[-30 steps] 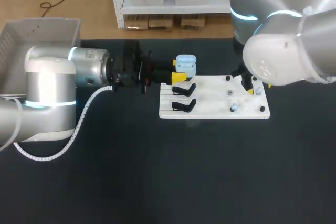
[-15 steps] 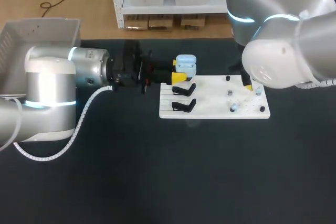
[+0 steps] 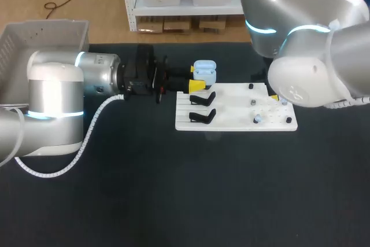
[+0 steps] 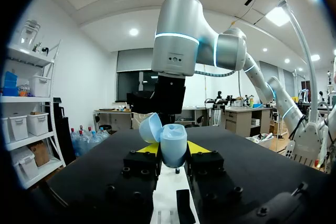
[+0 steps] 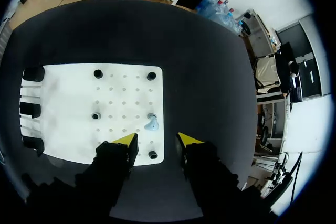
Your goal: Pick up each earbud case from the left stands, insert the matching earbuds, close the lid, and place the case in the box.
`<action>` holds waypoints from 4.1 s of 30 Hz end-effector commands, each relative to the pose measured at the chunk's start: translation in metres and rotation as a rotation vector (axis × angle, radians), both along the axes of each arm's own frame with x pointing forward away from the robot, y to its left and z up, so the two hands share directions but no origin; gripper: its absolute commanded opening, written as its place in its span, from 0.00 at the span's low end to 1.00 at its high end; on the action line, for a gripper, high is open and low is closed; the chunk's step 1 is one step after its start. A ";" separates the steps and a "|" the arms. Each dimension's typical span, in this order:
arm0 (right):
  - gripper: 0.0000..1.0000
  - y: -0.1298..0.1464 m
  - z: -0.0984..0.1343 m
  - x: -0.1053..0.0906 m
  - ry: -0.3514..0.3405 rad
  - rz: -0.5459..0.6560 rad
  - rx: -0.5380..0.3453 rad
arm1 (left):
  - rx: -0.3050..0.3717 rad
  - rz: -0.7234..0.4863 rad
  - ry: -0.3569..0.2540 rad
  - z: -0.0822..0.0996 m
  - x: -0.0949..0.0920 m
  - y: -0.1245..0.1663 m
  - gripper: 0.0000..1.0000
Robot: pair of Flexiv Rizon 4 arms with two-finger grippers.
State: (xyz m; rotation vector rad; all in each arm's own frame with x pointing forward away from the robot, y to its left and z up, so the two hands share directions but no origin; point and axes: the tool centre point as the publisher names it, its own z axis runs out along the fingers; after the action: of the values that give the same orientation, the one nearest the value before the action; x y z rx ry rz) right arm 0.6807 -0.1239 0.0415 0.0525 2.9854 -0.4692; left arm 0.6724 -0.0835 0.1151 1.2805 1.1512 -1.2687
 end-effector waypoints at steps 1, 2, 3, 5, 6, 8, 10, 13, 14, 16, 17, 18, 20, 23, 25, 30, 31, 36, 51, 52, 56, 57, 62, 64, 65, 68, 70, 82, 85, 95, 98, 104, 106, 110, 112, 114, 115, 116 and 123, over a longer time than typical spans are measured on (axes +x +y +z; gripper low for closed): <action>0.47 0.001 -0.006 0.004 0.004 -0.009 -0.009 | -0.001 -0.001 -0.001 0.000 0.000 0.000 0.00; 0.47 0.001 -0.007 0.003 0.005 -0.012 -0.009 | -0.001 -0.001 -0.001 0.000 0.000 0.000 0.00; 0.47 0.001 -0.009 0.003 0.007 -0.015 -0.009 | -0.001 -0.001 -0.001 0.000 0.000 0.000 0.00; 0.47 0.001 -0.012 0.002 0.011 -0.022 -0.006 | -0.001 -0.001 -0.001 0.000 0.000 0.000 0.00; 0.47 0.000 -0.013 0.003 0.012 -0.024 -0.007 | -0.001 -0.001 -0.001 0.000 0.000 0.000 0.00; 0.46 0.000 -0.015 0.003 0.013 -0.027 -0.007 | -0.001 -0.001 -0.001 0.000 0.000 0.000 0.00; 0.46 0.000 -0.017 0.003 0.013 -0.029 -0.007 | -0.001 -0.001 -0.001 0.000 0.000 0.000 0.00; 0.45 0.000 -0.018 0.004 0.007 -0.031 -0.012 | -0.001 -0.001 -0.001 0.000 0.000 0.000 0.00; 0.45 0.000 -0.019 0.004 0.006 -0.031 -0.012 | -0.001 -0.001 -0.001 0.000 0.000 0.000 0.00; 0.44 0.000 -0.020 0.005 0.003 -0.027 -0.019 | -0.001 -0.001 -0.001 0.000 0.000 0.000 0.00; 0.43 0.000 -0.020 0.005 0.002 -0.025 -0.021 | -0.001 -0.001 -0.001 0.000 0.000 0.000 0.00; 0.42 0.000 -0.020 0.005 0.001 -0.024 -0.022 | -0.001 -0.001 -0.001 0.000 0.000 0.000 0.00; 0.41 0.000 -0.020 0.005 -0.003 -0.020 -0.030 | -0.001 -0.001 -0.001 0.000 0.000 0.000 0.00; 0.38 0.000 -0.021 0.005 -0.005 -0.017 -0.034 | -0.001 -0.001 -0.001 0.000 0.000 0.000 0.00; 0.37 -0.001 -0.021 0.006 -0.007 -0.015 -0.037 | -0.001 -0.001 -0.001 0.000 0.000 0.000 0.00; 0.35 -0.002 -0.022 0.007 -0.010 -0.012 -0.044 | -0.001 -0.001 -0.001 0.000 0.000 0.000 0.00; 0.35 -0.002 -0.022 0.007 -0.009 -0.012 -0.045 | -0.001 -0.001 -0.001 0.000 0.000 0.000 0.00; 0.34 -0.002 -0.023 0.006 -0.009 -0.011 -0.047 | -0.001 -0.001 -0.001 0.000 0.000 0.000 0.00; 0.31 -0.004 -0.028 0.008 -0.004 -0.011 -0.053 | -0.001 -0.001 -0.001 0.000 0.000 0.000 0.00; 0.31 -0.004 -0.028 0.009 -0.006 -0.011 -0.054 | -0.001 -0.001 -0.001 0.000 0.000 0.000 0.00; 0.30 -0.004 -0.027 0.009 -0.011 -0.013 -0.054 | -0.001 -0.001 -0.001 0.000 0.000 0.000 0.00; 0.29 -0.004 -0.027 0.009 -0.011 -0.013 -0.054 | -0.001 -0.001 -0.001 0.000 0.000 0.000 0.00; 0.27 -0.004 -0.028 0.010 -0.009 -0.013 -0.056 | -0.001 -0.001 -0.001 0.000 0.000 0.000 0.00; 0.26 -0.004 -0.028 0.010 -0.007 -0.015 -0.056 | -0.001 -0.001 -0.001 0.000 0.000 0.000 0.00; 0.26 -0.004 -0.028 0.009 -0.006 -0.016 -0.056 | -0.001 -0.001 -0.001 0.000 0.000 0.000 0.00; 0.24 -0.006 -0.029 0.010 -0.004 -0.017 -0.057 | -0.001 -0.001 -0.001 0.000 0.000 0.000 0.00; 0.21 -0.007 -0.030 0.010 -0.003 -0.019 -0.057 | -0.001 -0.001 -0.001 0.000 0.000 0.000 0.00; 0.00 -0.008 -0.029 0.009 0.000 -0.018 -0.060 | -0.001 -0.001 -0.001 0.000 0.000 0.000 0.00; 0.00 -0.007 -0.025 0.005 -0.003 -0.015 -0.061 | -0.001 -0.001 -0.001 0.000 0.000 0.000 0.00; 0.00 -0.001 0.016 -0.016 -0.043 -0.025 -0.021 | -0.001 -0.001 -0.001 0.000 0.000 0.000 0.00; 0.00 0.002 0.032 -0.024 -0.072 -0.027 0.003 | -0.001 -0.001 -0.001 0.000 0.000 0.000 0.00; 0.00 0.019 0.066 -0.046 -0.121 -0.007 0.077 | -0.001 -0.001 -0.001 0.000 0.000 0.000 0.00; 0.00 0.025 0.078 -0.051 -0.130 0.011 0.124 | -0.001 -0.001 -0.001 0.000 0.000 0.000 0.00; 0.00 0.045 0.103 -0.062 -0.100 0.057 0.254 | -0.001 -0.001 -0.001 0.000 0.000 0.000 0.00; 0.00 0.055 0.113 -0.067 -0.062 0.072 0.314 | -0.001 -0.001 -0.001 0.000 0.000 0.000 0.00; 0.00 0.065 0.120 -0.070 -0.014 0.082 0.356 | -0.001 -0.001 -0.001 0.000 0.000 0.000 0.00; 0.00 0.071 0.123 -0.072 0.004 0.089 0.359 | -0.001 -0.001 -0.001 0.000 0.000 0.000 0.00; 0.00 0.075 0.125 -0.073 0.021 0.089 0.351 | -0.001 -0.001 -0.001 0.000 0.000 0.000 0.00; 0.00 0.109 0.135 -0.080 0.080 0.137 0.320 | -0.001 -0.001 -0.001 0.000 0.000 0.000 0.00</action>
State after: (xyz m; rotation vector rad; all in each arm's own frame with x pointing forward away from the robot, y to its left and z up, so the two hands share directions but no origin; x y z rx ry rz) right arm 0.5965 -0.0307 0.1731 -0.1322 3.0334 0.0996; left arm 0.6724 -0.0835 0.1151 1.2804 1.1512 -1.2688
